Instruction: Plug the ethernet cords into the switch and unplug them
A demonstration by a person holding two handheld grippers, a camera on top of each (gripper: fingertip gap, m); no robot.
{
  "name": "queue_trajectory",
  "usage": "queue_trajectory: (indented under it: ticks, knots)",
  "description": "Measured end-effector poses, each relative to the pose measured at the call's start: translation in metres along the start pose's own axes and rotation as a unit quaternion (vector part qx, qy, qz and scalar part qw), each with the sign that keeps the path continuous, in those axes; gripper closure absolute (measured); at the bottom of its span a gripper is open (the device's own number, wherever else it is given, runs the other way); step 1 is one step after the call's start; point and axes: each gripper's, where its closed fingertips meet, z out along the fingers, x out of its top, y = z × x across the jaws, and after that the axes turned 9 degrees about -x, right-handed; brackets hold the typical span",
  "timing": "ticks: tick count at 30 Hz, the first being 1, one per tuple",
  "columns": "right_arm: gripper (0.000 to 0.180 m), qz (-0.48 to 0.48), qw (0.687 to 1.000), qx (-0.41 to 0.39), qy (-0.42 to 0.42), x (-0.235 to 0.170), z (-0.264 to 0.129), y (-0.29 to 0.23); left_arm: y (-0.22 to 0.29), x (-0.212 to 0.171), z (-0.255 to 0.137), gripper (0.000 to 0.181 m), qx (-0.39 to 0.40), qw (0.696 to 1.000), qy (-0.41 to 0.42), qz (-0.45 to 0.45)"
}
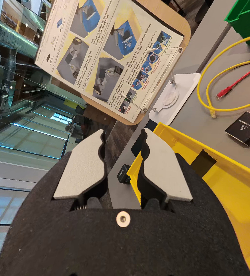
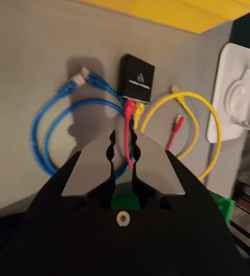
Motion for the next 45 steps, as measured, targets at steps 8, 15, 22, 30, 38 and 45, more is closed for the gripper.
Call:
queue_trajectory:
  ticks: [8, 15, 22, 30, 38, 45]
  knots:
    - [0.158, 0.232, 0.955, 0.14, 0.12, 0.055, -0.01, -0.049, -0.014, -0.016, -0.01, 0.137, 0.001, 1.0, 0.008, -0.03]
    - [0.149, 0.295, 0.951, 0.036, 0.08, 0.045, 0.02, -0.073, -0.017, -0.014, -0.014, 0.138, -0.001, 0.999, 0.024, -0.041]
    - [0.166, 0.278, 0.944, 0.169, 0.062, 0.046, 0.004, -0.114, -0.005, -0.013, -0.009, 0.14, -0.027, 0.999, 0.017, -0.028]
    - [0.166, 0.268, 0.923, 0.142, 0.236, 0.048, -0.083, -0.044, 0.069, 0.064, -0.032, 0.143, -0.292, 0.926, 0.228, -0.076]
    - [0.165, 0.223, 0.919, 0.083, 0.315, 0.049, -0.098, -0.002, 0.161, 0.068, 0.007, 0.146, -0.466, 0.872, 0.141, -0.054]
    - [0.165, 0.202, 0.919, 0.036, 0.337, 0.044, -0.092, 0.0, 0.209, 0.075, 0.024, 0.158, -0.563, 0.816, 0.111, -0.075]
